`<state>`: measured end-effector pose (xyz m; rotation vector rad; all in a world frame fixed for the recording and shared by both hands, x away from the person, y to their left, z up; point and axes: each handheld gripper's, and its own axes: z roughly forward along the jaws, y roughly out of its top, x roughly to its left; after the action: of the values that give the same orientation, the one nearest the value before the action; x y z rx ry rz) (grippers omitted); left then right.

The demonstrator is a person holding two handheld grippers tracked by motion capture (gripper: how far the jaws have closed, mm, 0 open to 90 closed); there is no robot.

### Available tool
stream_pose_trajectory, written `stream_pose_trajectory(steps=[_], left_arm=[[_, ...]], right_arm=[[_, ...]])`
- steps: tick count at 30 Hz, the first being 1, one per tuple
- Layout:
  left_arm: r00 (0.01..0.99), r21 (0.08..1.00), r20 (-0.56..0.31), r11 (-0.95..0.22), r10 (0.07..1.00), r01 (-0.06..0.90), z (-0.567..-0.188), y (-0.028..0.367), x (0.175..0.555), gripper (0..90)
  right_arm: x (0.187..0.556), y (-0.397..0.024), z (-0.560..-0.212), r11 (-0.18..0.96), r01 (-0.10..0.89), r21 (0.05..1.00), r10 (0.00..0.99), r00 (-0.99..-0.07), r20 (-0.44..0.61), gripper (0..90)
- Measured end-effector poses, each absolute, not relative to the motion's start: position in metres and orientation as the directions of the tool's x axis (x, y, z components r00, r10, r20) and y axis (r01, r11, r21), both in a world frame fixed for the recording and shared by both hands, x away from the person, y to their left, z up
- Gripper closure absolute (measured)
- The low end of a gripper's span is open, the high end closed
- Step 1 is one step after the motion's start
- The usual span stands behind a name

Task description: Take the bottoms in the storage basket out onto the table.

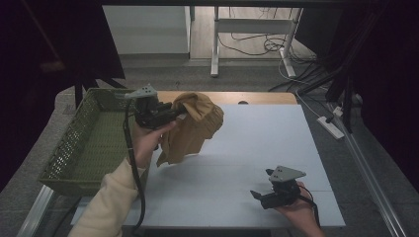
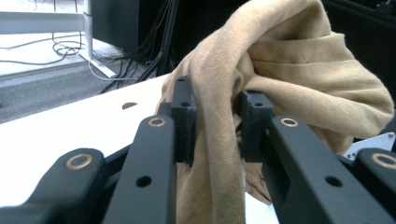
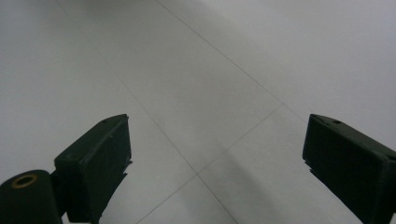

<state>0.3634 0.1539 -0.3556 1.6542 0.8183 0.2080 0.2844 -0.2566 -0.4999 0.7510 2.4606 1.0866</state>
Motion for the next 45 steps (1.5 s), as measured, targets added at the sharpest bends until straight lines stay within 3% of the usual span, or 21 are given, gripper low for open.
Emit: stream_pose_trajectory(steps=[45], left_arm=[[0.740,0.800,-0.395,-0.193,0.544,0.569,-0.441,0.052,0.410,71.4]], right_arm=[[0.283,-0.259,-0.499,0.562,0.329,0.759,0.593,-0.800,-0.092,7.7]])
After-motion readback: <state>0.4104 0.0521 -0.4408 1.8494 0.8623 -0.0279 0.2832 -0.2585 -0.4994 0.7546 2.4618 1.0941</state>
